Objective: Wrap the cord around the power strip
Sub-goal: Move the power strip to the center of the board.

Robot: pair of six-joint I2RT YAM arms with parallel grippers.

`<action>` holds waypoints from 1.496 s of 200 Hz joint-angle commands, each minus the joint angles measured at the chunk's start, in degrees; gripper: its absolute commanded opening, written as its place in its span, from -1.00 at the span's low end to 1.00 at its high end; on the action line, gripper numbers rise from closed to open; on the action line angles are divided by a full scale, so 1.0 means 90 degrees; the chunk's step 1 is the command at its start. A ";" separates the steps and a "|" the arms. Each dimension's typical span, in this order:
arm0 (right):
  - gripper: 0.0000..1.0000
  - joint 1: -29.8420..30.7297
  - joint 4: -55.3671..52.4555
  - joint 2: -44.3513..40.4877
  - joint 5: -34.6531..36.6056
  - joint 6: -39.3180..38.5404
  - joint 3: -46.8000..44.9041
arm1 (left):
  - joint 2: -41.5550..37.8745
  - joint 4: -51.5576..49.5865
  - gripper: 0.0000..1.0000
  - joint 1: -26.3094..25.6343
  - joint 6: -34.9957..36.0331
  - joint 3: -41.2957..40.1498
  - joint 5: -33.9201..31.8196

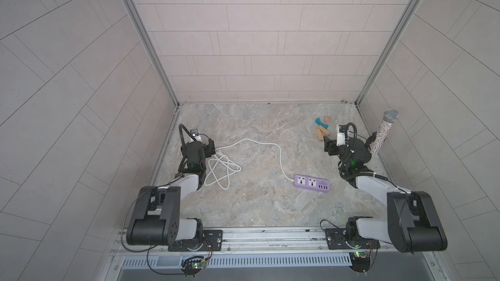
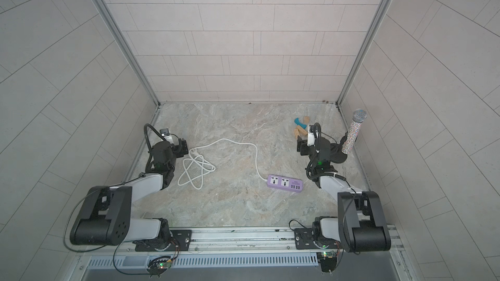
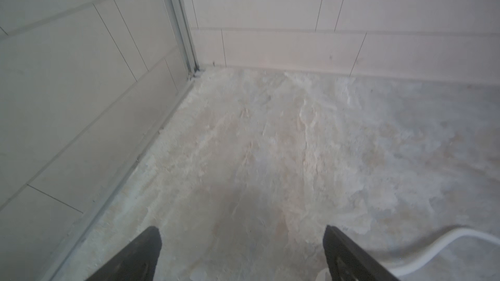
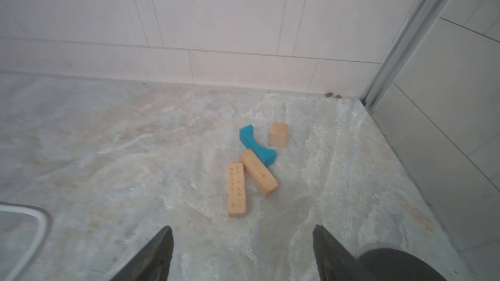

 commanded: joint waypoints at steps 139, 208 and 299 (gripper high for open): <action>0.73 0.2115 -0.9822 -0.0855 -0.0381 -0.4999 0.1972 | -0.1823 -0.3894 0.97 -0.1046 0.0556 0.1674 0.2601; 0.74 0.2159 -0.7541 0.0046 0.0072 -0.4697 0.1324 | -0.1932 -0.3965 0.97 -0.1134 0.0600 0.1645 0.2571; 0.61 0.2159 -0.7160 0.0875 -0.0517 -0.4775 0.1299 | -0.1931 -0.4017 0.98 -0.1150 0.0830 0.1614 0.2542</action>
